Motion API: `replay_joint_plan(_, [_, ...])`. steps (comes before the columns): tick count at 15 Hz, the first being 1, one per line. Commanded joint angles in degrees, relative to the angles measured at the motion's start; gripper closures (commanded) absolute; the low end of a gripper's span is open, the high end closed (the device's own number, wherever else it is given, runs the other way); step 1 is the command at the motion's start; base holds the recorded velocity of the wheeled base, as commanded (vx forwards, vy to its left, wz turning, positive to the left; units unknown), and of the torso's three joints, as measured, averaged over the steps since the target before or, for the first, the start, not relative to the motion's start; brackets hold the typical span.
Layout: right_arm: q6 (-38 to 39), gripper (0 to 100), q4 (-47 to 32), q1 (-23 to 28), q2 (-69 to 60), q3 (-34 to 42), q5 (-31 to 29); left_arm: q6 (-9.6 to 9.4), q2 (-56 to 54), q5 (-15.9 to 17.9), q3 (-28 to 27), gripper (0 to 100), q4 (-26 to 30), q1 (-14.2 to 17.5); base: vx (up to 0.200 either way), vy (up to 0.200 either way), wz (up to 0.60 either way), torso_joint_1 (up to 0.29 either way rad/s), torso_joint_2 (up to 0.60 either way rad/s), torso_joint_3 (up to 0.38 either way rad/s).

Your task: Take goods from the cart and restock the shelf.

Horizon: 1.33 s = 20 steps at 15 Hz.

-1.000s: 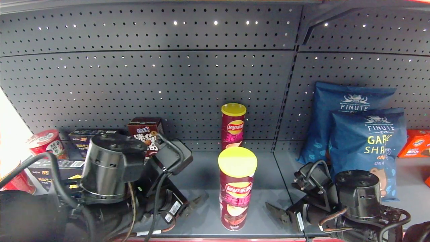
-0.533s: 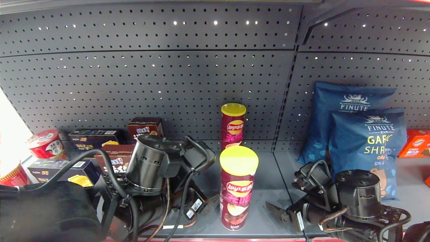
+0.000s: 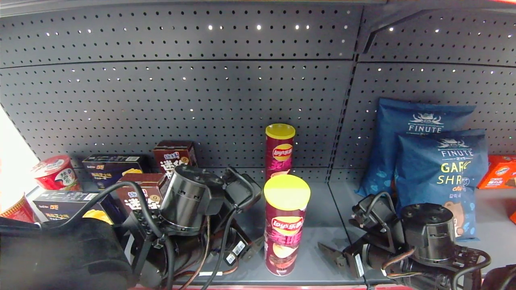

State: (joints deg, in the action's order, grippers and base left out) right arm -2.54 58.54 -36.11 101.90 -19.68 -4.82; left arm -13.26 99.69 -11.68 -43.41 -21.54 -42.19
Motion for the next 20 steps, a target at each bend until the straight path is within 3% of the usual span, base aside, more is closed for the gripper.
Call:
replay_joint_plan(1, [-0.01,0,0.00,-0.01,0.14,-0.01,-0.02,-0.01,0.32,-0.01,-0.01,0,0.01,-0.08,0.000,0.000,0.00,0.000,0.00,0.000])
replay_joint_plan(20, [-0.01,0,0.08,0.07,0.14,0.16,-0.02,-0.01,1.29,0.25,0.52,0,-1.31,-1.67,0.000,0.000,0.00,0.000,0.00,0.000])
